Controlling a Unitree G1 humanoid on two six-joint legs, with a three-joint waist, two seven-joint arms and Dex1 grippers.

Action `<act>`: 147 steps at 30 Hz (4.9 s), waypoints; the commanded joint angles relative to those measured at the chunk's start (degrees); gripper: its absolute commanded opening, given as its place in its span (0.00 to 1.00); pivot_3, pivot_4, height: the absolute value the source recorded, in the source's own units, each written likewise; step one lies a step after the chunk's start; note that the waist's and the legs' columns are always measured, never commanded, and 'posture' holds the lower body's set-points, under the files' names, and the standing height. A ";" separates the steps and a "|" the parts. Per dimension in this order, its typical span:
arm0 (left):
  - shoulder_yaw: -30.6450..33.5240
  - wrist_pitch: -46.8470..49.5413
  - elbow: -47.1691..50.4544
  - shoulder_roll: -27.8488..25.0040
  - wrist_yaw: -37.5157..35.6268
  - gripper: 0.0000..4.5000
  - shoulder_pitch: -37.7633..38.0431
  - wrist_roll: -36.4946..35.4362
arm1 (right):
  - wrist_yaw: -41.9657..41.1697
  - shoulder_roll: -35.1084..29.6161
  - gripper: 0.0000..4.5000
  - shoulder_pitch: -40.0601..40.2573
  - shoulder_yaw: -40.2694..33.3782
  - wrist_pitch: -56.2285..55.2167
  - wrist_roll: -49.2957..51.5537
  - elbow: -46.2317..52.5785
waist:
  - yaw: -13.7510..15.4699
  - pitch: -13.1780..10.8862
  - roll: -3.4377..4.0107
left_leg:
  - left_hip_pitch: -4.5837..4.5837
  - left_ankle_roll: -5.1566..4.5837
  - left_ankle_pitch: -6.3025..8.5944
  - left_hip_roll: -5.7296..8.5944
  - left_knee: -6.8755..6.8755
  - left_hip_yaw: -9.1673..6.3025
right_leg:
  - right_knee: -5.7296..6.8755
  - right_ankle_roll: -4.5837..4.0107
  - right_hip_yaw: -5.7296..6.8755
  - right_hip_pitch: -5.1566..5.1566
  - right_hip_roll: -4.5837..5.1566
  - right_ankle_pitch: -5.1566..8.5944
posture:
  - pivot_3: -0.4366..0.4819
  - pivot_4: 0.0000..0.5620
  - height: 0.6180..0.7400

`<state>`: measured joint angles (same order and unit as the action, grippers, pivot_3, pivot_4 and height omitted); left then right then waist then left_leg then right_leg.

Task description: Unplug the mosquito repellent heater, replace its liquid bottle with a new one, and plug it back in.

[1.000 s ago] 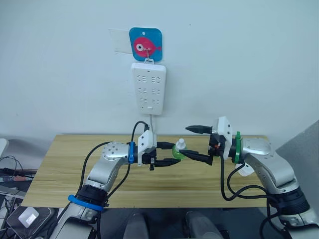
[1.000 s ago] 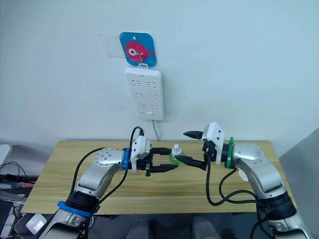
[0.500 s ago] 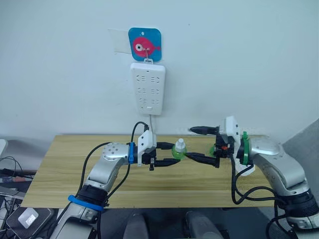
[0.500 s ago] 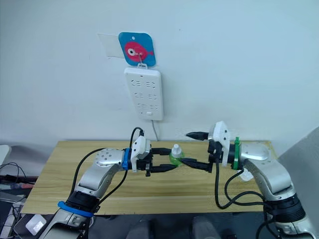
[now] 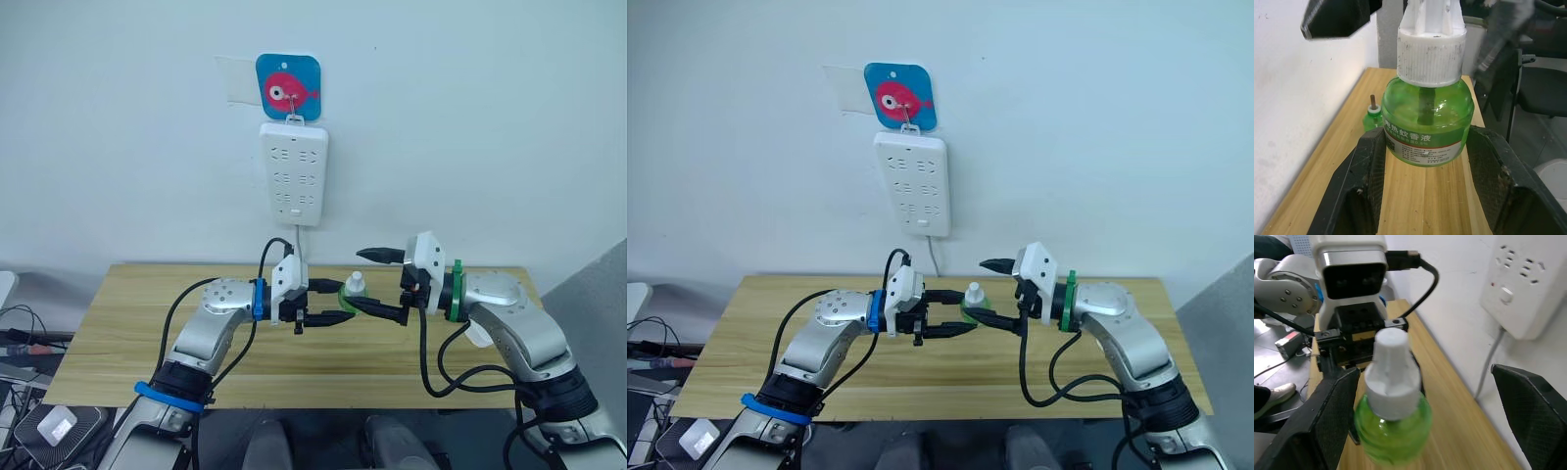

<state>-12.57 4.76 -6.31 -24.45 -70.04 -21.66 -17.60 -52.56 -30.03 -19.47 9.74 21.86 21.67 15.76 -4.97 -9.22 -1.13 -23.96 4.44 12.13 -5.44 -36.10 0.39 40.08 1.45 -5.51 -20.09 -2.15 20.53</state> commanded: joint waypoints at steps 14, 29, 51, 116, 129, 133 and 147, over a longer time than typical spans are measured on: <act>0.06 -0.73 1.22 0.48 -0.81 0.48 -0.13 -0.60 | -4.71 -7.63 1.00 4.73 -7.14 6.42 10.92 8.71 | -0.22 -0.01 0.00 | 0.01 0.00 0.00 0.00 0.01 0.03 | -0.04 0.00 -0.04 0.02 0.00 0.00 | 0.34 0.25 1.00; 0.00 -0.52 1.64 0.06 -1.26 0.48 -0.17 -0.58 | 2.22 -1.49 0.56 3.29 -3.87 11.18 13.28 13.23 | -0.18 0.00 0.00 | 0.00 0.00 0.00 0.00 0.01 0.01 | -0.04 0.00 -0.01 0.01 0.00 0.00 | 0.34 0.24 1.00; -0.33 -0.18 2.03 -0.65 -1.01 0.48 0.41 -0.41 | 3.22 1.20 0.04 -0.62 -4.26 13.20 14.62 10.46 | -0.13 -0.01 0.00 | -0.01 0.00 0.00 0.00 0.01 0.00 | -0.03 0.00 -0.01 0.01 0.00 0.00 | 0.35 0.25 1.00; 3.63 3.55 9.84 -6.29 1.27 0.48 8.12 -1.82 | 14.85 9.11 0.81 10.92 -4.18 -18.88 -6.30 -16.87 | 0.31 0.00 0.11 | 0.01 0.03 -0.01 -0.03 0.09 0.19 | 0.01 0.00 -0.08 -0.05 0.09 0.00 | 0.39 0.22 1.00; 3.61 1.70 7.32 -4.17 1.27 0.48 4.61 -2.07 | -0.60 -3.07 0.53 7.02 -0.04 6.92 12.21 8.15 | -0.03 0.10 0.09 | 0.06 0.01 0.00 0.00 -0.01 0.08 | 0.00 0.00 -0.05 0.04 0.04 0.00 | 0.37 0.20 1.00; 3.57 2.18 8.42 -3.83 1.40 0.48 4.97 -2.25 | 0.79 0.49 0.53 4.59 1.49 6.60 10.00 5.28 | 0.00 0.10 0.09 | 0.02 0.01 0.00 0.01 0.01 0.05 | -0.03 0.00 -0.02 0.02 0.04 0.00 | 0.38 0.21 1.00; 3.76 3.80 10.73 -4.15 2.07 0.48 5.80 -3.26 | 1.87 6.07 0.53 2.81 2.55 5.73 7.74 2.35 | 0.15 0.10 0.09 | 0.00 0.01 0.00 0.00 0.01 0.03 | -0.02 0.00 0.00 0.02 0.04 0.00 | 0.40 0.23 1.00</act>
<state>-9.46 8.50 1.82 -28.65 -68.13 -15.69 -19.39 -51.01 -24.50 -15.58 12.51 28.52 29.10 17.00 -4.82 -9.12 -1.04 -23.95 4.46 12.13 -5.44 -36.09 0.43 40.06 1.45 -5.51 -20.08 -2.11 20.53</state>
